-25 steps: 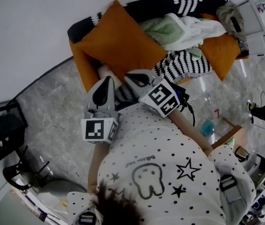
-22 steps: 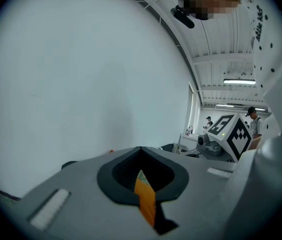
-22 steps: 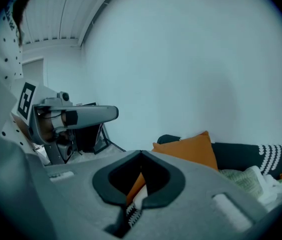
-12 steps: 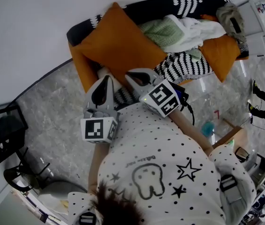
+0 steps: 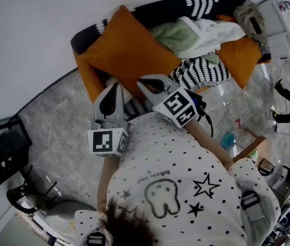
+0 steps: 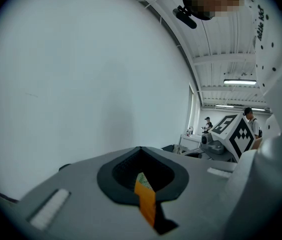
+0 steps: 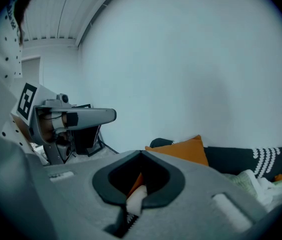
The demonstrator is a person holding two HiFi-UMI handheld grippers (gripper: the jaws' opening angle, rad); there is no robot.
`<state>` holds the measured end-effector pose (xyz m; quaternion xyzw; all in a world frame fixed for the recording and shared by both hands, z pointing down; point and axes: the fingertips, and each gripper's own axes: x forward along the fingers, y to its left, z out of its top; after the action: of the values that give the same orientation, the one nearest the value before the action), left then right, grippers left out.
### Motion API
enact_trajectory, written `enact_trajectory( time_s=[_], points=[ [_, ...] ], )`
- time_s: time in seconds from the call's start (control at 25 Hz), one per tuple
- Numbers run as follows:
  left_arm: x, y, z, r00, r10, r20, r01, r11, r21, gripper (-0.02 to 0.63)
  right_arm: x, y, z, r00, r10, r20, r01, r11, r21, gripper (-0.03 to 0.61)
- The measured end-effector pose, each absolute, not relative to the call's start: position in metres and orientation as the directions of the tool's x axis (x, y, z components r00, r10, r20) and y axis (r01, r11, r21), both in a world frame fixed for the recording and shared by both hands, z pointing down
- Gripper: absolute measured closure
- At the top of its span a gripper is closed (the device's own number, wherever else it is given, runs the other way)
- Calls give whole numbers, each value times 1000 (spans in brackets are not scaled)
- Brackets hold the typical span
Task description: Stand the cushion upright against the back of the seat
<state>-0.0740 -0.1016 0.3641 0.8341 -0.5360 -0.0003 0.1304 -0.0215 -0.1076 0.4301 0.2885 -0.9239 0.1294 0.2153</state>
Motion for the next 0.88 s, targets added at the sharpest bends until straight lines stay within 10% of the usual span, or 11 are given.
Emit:
enact_trajectory(
  time_s=[0.88],
  points=[
    [-80,-102,362,412,-900,141,-899,-377,224,611,-25,-106,427,-742,-480,468,-592,797,-121,580]
  ],
)
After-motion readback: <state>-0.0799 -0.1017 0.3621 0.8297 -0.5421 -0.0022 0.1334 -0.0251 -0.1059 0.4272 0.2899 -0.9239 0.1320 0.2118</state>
